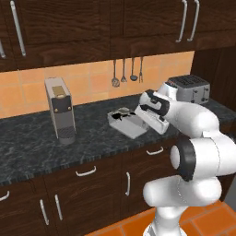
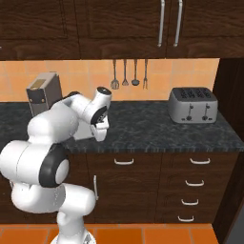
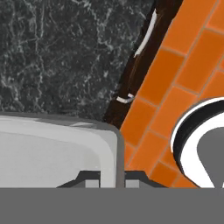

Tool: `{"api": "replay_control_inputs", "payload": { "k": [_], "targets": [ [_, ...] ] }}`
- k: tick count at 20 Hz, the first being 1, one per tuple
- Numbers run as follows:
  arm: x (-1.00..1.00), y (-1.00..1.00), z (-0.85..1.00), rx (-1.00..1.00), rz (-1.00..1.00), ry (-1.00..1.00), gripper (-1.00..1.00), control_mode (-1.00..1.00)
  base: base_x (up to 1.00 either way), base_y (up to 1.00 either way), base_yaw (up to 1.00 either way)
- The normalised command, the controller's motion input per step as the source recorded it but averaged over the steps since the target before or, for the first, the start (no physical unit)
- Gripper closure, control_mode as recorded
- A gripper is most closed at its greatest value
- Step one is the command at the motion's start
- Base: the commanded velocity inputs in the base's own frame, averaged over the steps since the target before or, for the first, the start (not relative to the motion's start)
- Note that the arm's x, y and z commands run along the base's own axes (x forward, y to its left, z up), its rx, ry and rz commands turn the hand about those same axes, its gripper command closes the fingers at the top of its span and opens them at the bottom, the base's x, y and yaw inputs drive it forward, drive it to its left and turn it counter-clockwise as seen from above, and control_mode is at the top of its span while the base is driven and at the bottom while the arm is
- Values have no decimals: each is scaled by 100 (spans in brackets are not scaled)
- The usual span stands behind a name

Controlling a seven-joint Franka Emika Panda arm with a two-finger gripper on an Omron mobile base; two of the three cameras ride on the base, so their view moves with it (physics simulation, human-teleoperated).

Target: Take the meat container that has the fish and place it on the second highest rack of the freezer. Then take the vegetable container that has the eggplant and garlic and place it on the highest rack of the freezer.

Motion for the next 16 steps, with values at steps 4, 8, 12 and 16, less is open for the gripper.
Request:
{"api": "replay_control_inputs", "payload": {
  "k": [4, 8, 12, 16],
  "targets": [
    [-77, -40, 43, 1, 35, -14, 100, -100, 0, 0, 0],
    [-85, -44, 30, -5, 53, -14, 100, -100, 0, 0, 0],
    [-88, -38, 31, -9, 59, -11, 100, -100, 0, 0, 0],
    [-96, -31, 30, -5, 52, -11, 100, -100, 0, 0, 0]
  ]
}}
